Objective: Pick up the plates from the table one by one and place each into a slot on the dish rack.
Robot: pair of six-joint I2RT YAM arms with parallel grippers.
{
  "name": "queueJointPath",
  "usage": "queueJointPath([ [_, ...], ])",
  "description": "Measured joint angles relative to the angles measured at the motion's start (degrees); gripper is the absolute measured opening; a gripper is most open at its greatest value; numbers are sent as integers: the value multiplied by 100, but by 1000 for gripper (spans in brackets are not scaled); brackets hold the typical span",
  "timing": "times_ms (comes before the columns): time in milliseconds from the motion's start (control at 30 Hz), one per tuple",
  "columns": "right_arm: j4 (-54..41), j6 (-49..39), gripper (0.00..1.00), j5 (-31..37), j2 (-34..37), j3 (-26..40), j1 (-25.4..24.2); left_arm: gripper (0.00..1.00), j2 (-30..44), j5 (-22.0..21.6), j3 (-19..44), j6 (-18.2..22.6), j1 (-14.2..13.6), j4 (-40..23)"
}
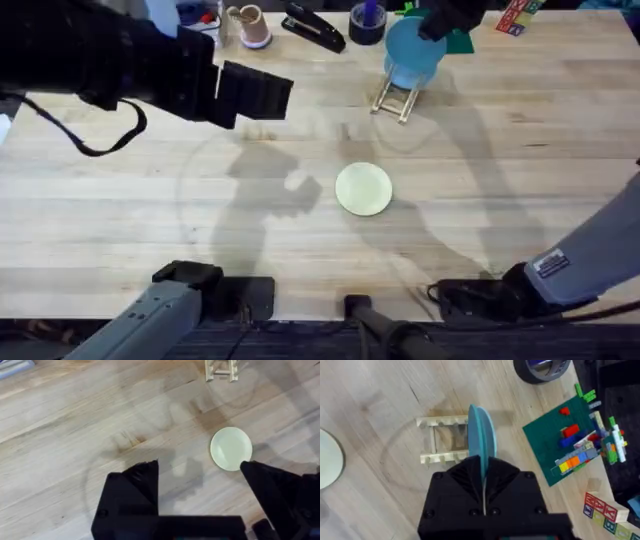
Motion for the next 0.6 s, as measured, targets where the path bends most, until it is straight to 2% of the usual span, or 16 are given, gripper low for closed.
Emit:
queueJointPath([
  [600, -33, 2, 28, 0, 262, 4, 0, 995, 0, 0, 0, 2, 0, -22],
])
